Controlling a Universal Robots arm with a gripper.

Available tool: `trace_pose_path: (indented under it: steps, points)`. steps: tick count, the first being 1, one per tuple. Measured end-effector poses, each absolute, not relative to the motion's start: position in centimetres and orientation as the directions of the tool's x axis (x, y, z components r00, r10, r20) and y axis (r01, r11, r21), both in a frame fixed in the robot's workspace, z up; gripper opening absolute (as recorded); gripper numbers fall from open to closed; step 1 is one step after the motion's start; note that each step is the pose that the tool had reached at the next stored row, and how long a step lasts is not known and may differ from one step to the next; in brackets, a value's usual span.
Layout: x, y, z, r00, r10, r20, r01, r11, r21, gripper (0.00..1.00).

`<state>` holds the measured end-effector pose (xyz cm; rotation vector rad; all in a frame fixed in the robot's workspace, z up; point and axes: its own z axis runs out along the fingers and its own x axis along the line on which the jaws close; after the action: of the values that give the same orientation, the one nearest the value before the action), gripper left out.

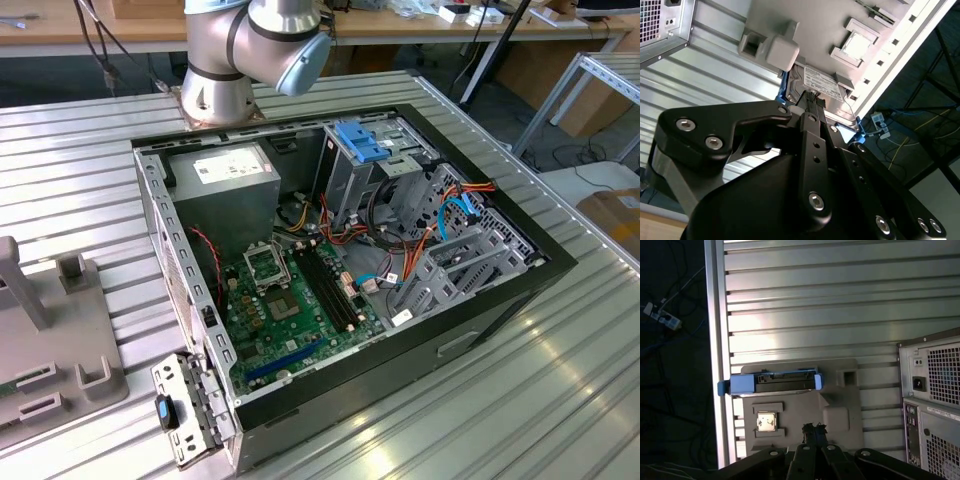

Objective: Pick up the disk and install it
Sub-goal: 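Reach for the disk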

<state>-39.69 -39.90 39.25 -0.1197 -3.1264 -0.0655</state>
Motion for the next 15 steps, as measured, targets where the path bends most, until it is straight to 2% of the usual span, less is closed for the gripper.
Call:
trace_pose_path:
  steps: [15]
  points:
    - [-39.93, -39.91, 39.24, -0.997, 0.076, 0.014, 0.077, 0.996, 0.041, 0.11]
